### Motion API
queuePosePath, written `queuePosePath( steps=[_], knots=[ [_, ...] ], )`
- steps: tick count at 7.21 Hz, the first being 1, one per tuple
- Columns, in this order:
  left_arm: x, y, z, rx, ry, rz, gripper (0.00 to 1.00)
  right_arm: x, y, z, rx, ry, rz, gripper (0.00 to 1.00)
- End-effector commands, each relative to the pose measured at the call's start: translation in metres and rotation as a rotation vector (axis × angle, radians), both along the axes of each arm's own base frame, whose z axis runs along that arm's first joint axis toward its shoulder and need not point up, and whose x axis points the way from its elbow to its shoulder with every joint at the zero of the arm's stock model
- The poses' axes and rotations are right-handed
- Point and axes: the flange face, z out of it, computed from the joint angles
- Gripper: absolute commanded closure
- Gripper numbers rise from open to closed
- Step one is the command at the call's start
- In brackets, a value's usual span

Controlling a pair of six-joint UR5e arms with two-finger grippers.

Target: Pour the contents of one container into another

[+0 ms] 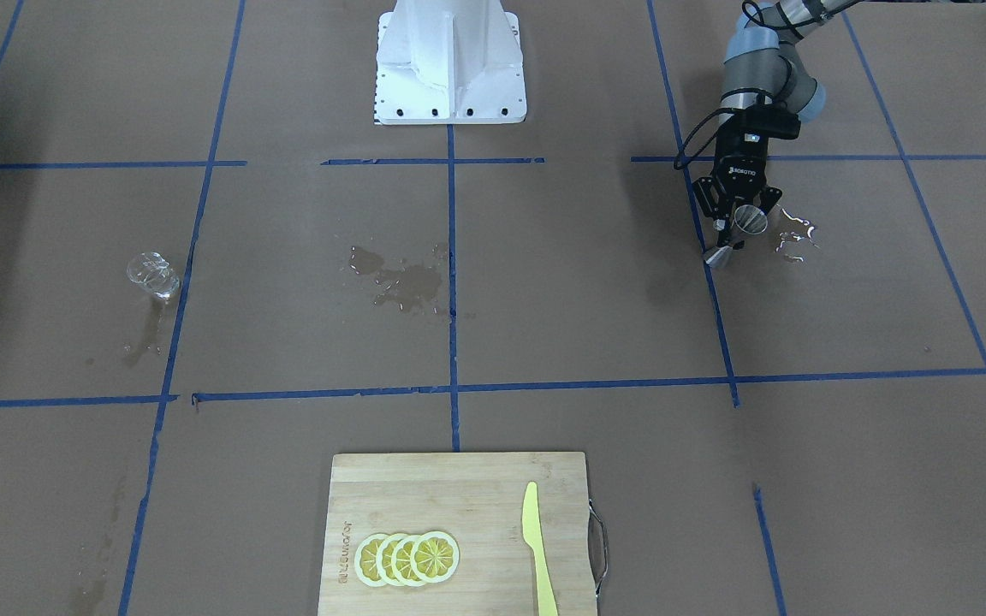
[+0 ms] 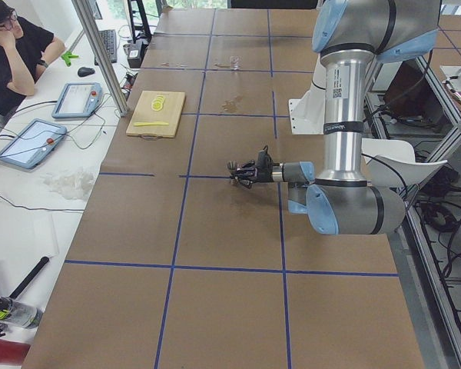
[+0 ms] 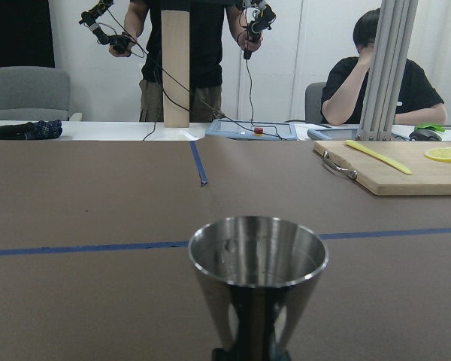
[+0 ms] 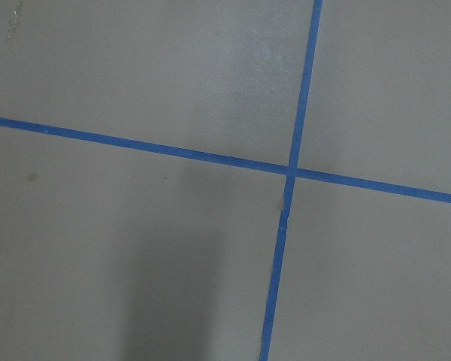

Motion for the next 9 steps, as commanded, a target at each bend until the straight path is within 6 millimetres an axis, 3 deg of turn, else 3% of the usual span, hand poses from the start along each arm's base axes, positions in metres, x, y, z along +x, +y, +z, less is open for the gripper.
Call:
queuePosePath(
  steps=[1, 2, 5, 8, 9],
  knots=[
    [-0.017, 0.001, -0.003, 0.032, 0.060, 0.010, 1.00, 0.000, 0.000, 0.000, 0.000, 0.000, -0.001, 0.00],
    [-0.025, 0.002, -0.010, 0.103, -0.004, 0.020, 1.00, 0.000, 0.000, 0.000, 0.000, 0.000, -0.001, 0.00],
    [-0.058, 0.011, -0.016, 0.306, 0.072, 0.115, 1.00, 0.000, 0.000, 0.000, -0.001, 0.000, -0.001, 0.00],
    [-0.089, 0.019, -0.007, 0.481, -0.017, 0.272, 1.00, 0.000, 0.000, 0.001, -0.002, 0.000, 0.000, 0.00],
    [-0.102, 0.009, -0.004, 0.530, -0.037, 0.335, 1.00, 0.000, -0.001, 0.000, -0.002, 0.001, 0.001, 0.00]
  ],
)
